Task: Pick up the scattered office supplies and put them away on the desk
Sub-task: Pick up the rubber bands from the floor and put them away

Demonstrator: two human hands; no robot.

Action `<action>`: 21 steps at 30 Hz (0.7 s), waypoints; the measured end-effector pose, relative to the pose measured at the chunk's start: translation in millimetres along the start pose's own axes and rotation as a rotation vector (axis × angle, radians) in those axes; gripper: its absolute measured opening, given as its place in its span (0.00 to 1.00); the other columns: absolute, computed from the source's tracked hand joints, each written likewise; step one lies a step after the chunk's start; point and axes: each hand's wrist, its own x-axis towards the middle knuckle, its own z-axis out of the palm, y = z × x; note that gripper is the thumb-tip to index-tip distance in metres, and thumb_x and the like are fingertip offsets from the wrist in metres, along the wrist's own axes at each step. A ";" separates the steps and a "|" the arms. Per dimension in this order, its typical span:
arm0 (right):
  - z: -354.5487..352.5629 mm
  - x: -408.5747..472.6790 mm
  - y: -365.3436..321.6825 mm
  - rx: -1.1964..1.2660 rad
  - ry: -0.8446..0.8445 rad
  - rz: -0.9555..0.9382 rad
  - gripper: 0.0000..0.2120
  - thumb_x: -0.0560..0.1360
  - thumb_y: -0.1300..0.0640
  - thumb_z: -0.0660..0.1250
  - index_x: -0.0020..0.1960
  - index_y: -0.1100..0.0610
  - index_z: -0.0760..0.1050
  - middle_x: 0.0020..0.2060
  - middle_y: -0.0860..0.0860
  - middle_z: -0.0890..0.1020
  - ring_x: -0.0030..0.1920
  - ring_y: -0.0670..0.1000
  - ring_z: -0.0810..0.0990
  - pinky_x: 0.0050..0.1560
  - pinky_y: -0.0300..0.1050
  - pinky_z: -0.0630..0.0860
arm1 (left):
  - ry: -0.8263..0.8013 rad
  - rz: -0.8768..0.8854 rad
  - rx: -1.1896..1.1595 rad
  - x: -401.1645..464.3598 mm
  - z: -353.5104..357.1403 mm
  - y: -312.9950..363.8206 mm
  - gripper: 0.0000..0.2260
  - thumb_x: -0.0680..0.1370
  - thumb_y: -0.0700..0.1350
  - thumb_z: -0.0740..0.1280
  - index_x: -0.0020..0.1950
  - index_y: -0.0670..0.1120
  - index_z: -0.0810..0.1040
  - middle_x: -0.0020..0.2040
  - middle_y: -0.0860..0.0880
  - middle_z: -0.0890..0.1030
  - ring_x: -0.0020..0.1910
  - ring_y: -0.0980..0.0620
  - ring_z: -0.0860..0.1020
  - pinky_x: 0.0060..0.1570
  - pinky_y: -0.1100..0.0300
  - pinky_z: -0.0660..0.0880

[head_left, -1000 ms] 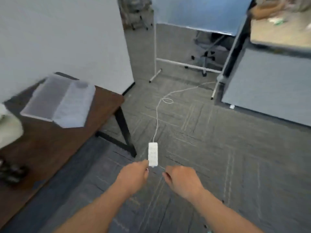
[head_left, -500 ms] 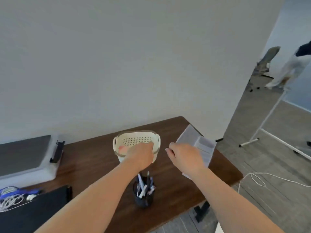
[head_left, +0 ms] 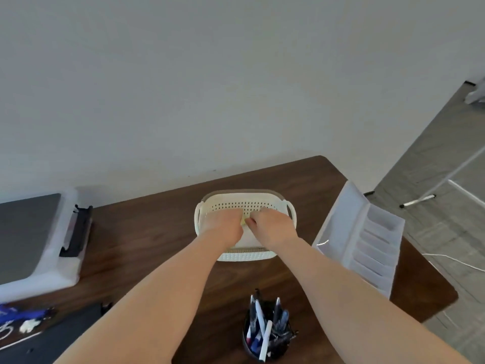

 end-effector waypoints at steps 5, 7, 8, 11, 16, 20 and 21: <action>10.6 -11.3 15.2 0.094 -0.034 0.043 0.15 0.82 0.49 0.51 0.57 0.53 0.74 0.47 0.50 0.75 0.44 0.53 0.78 0.45 0.51 0.78 | -0.052 0.042 0.047 5.9 17.9 -4.0 0.11 0.78 0.52 0.58 0.57 0.54 0.75 0.54 0.52 0.74 0.46 0.47 0.77 0.39 0.53 0.75; 2.1 -27.1 22.8 0.157 0.037 0.097 0.17 0.83 0.48 0.49 0.53 0.53 0.74 0.44 0.48 0.76 0.42 0.50 0.78 0.43 0.49 0.78 | -0.008 0.048 0.088 1.8 13.4 2.8 0.10 0.78 0.47 0.57 0.55 0.53 0.76 0.51 0.51 0.74 0.42 0.47 0.77 0.39 0.51 0.77; -5.0 -38.2 26.7 0.171 0.080 0.114 0.17 0.83 0.47 0.49 0.51 0.53 0.74 0.43 0.48 0.76 0.41 0.48 0.77 0.41 0.47 0.78 | 0.027 0.063 0.097 -0.9 6.7 10.7 0.09 0.79 0.45 0.57 0.53 0.52 0.76 0.48 0.51 0.74 0.41 0.47 0.77 0.38 0.51 0.77; -29.9 -80.3 40.8 0.176 0.201 0.104 0.17 0.82 0.48 0.50 0.47 0.53 0.74 0.38 0.46 0.73 0.38 0.47 0.74 0.35 0.43 0.72 | 0.128 0.166 0.096 -12.7 -22.6 52.2 0.09 0.80 0.45 0.56 0.49 0.49 0.76 0.43 0.51 0.75 0.39 0.50 0.76 0.35 0.55 0.73; -62.1 -180.8 85.4 0.101 0.296 0.174 0.15 0.81 0.49 0.54 0.49 0.53 0.77 0.41 0.49 0.79 0.40 0.50 0.78 0.37 0.47 0.78 | 0.183 0.474 0.077 -53.6 -50.7 169.8 0.09 0.80 0.49 0.55 0.45 0.51 0.72 0.42 0.51 0.75 0.41 0.51 0.77 0.37 0.56 0.72; -68.4 -307.9 141.9 0.032 0.309 0.345 0.13 0.79 0.51 0.55 0.47 0.54 0.76 0.40 0.50 0.78 0.43 0.54 0.78 0.33 0.48 0.74 | 0.183 0.693 0.080 -107.6 -21.4 276.2 0.10 0.80 0.50 0.55 0.41 0.50 0.69 0.42 0.51 0.74 0.41 0.49 0.75 0.35 0.56 0.66; -67.2 -346.5 156.2 0.041 0.299 0.406 0.12 0.79 0.51 0.55 0.48 0.55 0.76 0.42 0.51 0.78 0.45 0.55 0.78 0.34 0.49 0.73 | 0.168 0.745 0.055 -124.6 -7.1 303.7 0.10 0.80 0.49 0.55 0.41 0.50 0.70 0.42 0.50 0.75 0.42 0.49 0.75 0.36 0.55 0.67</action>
